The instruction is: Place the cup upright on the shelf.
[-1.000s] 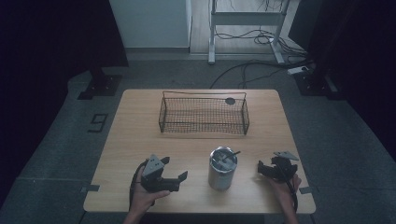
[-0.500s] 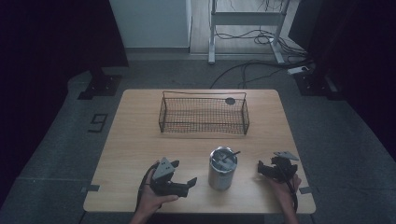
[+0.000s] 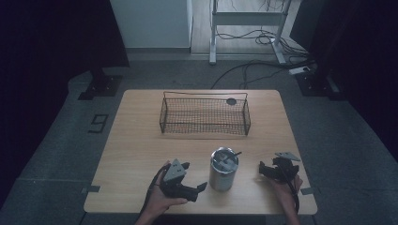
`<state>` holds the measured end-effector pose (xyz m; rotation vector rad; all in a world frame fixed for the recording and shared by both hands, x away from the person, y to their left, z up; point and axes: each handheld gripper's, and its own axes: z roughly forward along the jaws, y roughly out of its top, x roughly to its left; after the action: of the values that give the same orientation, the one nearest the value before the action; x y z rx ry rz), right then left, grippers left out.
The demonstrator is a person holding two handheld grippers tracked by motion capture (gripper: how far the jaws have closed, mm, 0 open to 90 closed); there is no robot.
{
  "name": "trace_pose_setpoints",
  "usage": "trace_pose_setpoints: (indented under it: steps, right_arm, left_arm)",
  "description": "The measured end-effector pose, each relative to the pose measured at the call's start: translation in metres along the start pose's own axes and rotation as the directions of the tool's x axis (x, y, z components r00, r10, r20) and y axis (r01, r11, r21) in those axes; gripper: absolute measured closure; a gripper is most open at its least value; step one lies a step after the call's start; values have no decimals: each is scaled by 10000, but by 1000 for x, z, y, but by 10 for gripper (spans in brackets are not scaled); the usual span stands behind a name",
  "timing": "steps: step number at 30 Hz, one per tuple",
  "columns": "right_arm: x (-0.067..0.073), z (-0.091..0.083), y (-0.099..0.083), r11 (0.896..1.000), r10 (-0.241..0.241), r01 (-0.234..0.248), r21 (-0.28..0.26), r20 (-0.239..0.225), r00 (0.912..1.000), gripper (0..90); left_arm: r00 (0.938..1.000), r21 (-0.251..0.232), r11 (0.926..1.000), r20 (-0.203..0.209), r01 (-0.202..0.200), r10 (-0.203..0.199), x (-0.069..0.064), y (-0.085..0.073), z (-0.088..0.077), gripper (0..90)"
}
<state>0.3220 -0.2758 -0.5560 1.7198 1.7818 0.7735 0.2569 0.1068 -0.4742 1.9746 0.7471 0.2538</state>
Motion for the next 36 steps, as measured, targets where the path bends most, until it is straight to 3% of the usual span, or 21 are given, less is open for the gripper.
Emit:
trace_pose_setpoints:
  steps: [8, 18, 36]
  right_arm:
    - [0, 0, 0, 10000, 3, -3, 0, 0, 10000, 48]
    - [0, 0, 0, 10000, 2, -2, 0, -1, 10000, 48]
    - [0, 0, 0, 10000, 1, -1, 1, -2, 10000, 48]
  left_arm:
    - [9998, 87, 9999, 215, -50, 48, -4, 5, 11, 26]
    - [9970, 82, 10000, 772, -7, 1, -6, 14, 23, 15]
    - [9951, 378, 9993, 985, -44, 7, -9, 25, 44, 4]
